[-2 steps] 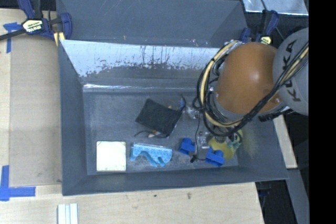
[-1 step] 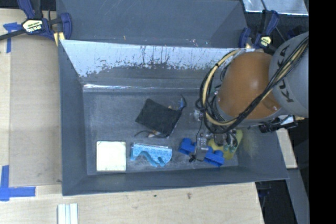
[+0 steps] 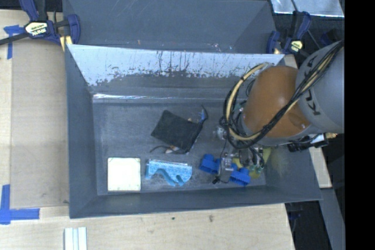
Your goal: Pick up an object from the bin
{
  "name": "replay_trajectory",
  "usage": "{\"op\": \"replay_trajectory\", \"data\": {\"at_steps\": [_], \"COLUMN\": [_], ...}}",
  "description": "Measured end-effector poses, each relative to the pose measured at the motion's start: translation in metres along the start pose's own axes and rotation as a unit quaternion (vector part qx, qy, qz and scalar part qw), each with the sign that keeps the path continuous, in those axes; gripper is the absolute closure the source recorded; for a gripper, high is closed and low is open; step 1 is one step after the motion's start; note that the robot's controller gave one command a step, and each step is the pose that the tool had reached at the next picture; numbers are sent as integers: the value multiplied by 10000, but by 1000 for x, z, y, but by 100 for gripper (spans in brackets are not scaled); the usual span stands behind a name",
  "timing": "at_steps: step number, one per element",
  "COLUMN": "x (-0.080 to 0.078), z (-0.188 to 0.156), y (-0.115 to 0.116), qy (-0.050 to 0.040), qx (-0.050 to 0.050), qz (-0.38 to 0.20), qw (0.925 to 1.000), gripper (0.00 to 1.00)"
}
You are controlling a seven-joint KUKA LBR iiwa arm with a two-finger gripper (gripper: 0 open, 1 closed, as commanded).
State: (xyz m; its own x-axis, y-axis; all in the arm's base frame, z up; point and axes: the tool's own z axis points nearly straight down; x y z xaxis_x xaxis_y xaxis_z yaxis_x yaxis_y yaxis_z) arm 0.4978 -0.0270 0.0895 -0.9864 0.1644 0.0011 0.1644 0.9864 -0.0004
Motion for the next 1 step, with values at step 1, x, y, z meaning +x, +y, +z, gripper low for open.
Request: {"op": "replay_trajectory", "data": {"at_steps": [1], "x": [4], "z": [11], "y": [-10], "qy": [-30], "qx": [-3], "qz": [-617], "qw": [9981], "gripper": [0]}}
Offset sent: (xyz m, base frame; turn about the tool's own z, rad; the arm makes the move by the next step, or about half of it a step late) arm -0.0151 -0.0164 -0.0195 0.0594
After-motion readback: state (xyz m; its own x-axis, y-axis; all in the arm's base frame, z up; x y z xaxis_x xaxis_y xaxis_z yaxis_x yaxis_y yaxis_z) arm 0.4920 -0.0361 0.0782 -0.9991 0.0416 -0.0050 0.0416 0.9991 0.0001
